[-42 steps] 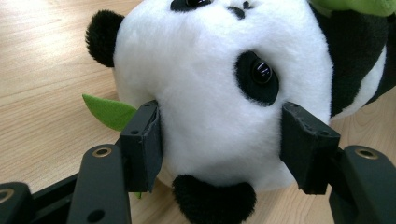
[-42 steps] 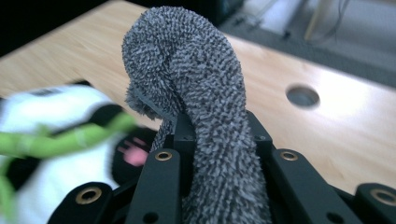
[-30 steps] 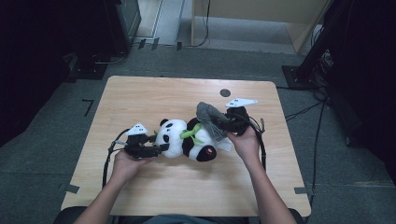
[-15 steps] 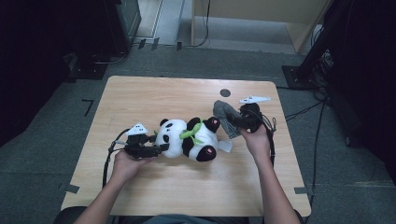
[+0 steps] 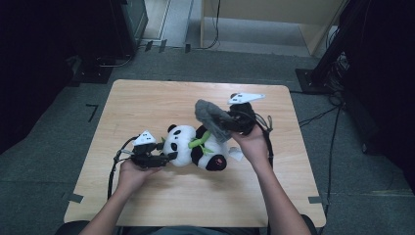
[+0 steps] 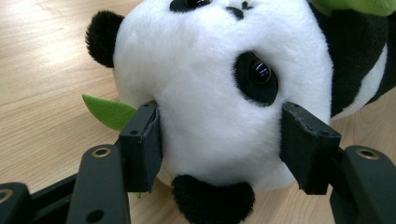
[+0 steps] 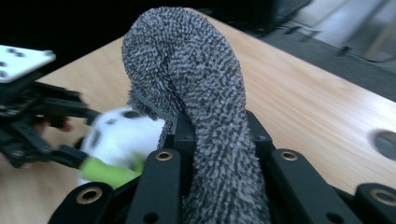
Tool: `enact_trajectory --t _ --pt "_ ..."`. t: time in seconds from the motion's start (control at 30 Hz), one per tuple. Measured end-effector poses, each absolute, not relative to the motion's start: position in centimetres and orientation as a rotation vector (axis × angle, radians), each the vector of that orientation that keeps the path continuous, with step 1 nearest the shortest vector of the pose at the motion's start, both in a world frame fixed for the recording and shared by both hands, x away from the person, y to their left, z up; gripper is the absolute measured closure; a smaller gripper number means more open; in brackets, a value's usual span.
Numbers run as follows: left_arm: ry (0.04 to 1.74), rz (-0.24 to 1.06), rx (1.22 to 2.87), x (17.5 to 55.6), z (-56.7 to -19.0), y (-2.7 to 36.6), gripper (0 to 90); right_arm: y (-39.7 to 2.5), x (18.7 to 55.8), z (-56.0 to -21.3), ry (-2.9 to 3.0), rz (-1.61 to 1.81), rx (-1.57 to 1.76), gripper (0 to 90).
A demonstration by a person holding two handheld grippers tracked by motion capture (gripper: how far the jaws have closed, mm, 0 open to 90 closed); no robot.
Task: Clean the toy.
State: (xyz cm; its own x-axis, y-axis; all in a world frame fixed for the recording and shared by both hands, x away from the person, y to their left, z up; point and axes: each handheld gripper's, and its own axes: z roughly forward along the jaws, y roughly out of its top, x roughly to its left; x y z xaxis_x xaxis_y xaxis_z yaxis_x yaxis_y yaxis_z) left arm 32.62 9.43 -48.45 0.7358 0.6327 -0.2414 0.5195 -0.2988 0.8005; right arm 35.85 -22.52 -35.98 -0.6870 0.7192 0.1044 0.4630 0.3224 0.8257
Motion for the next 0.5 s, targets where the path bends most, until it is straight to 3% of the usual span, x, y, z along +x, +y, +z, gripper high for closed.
enact_trajectory --t 0.5 --pt "0.889 0.165 1.960 32.2 -48.5 9.5 37.0 -12.2 35.5 -38.7 2.626 1.284 0.876 73.9"
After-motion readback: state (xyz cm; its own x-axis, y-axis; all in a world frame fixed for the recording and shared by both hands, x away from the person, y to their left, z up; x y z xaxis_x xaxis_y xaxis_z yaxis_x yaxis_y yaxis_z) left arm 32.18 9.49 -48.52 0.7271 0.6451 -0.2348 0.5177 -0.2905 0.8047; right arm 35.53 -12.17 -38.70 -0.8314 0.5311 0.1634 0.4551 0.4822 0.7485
